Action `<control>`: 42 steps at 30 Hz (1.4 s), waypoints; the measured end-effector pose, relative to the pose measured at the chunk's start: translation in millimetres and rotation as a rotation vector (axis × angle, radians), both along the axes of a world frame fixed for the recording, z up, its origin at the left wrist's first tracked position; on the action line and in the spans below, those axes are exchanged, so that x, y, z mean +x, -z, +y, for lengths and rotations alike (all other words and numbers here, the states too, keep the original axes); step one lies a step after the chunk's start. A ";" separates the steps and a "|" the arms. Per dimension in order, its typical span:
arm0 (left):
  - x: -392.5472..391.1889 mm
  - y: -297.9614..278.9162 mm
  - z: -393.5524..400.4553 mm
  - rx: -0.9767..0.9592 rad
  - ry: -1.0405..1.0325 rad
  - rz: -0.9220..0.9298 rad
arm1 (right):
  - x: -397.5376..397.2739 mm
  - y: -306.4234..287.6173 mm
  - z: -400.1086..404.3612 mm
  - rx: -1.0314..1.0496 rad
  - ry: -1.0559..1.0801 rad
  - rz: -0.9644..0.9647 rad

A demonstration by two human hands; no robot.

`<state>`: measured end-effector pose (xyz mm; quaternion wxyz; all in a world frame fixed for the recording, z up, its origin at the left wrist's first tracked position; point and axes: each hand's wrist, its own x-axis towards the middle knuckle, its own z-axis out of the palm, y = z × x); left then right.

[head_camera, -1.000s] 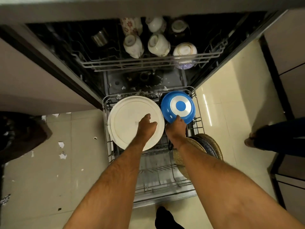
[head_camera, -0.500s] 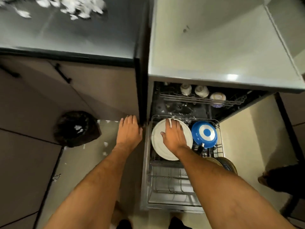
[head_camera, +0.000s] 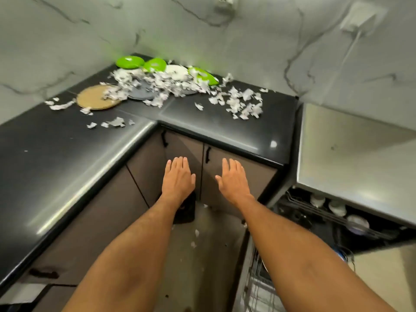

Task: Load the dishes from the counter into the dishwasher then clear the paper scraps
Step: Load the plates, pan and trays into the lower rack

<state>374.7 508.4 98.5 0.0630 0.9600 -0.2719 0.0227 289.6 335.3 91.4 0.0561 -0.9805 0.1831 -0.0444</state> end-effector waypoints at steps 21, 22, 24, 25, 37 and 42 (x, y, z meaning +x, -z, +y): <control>271.9 -63.6 134.4 -0.106 -0.436 -0.142 | 352.3 -82.1 120.7 -0.074 -0.408 -0.161; 287.4 -64.3 136.3 -0.102 -0.450 -0.140 | 370.0 -83.4 123.0 -0.074 -0.425 -0.150; 315.3 -65.0 141.8 -0.092 -0.478 -0.145 | 401.7 -86.9 128.3 -0.067 -0.470 -0.144; 327.5 -65.5 144.4 -0.086 -0.493 -0.149 | 416.9 -88.5 130.6 -0.059 -0.494 -0.147; 430.8 -25.2 182.7 -0.029 -0.543 -0.077 | 549.6 -57.5 179.7 -0.049 -0.702 -0.093; 462.4 -3.6 195.0 -0.001 -0.474 -0.021 | 586.6 -31.7 211.0 -0.077 -0.783 0.024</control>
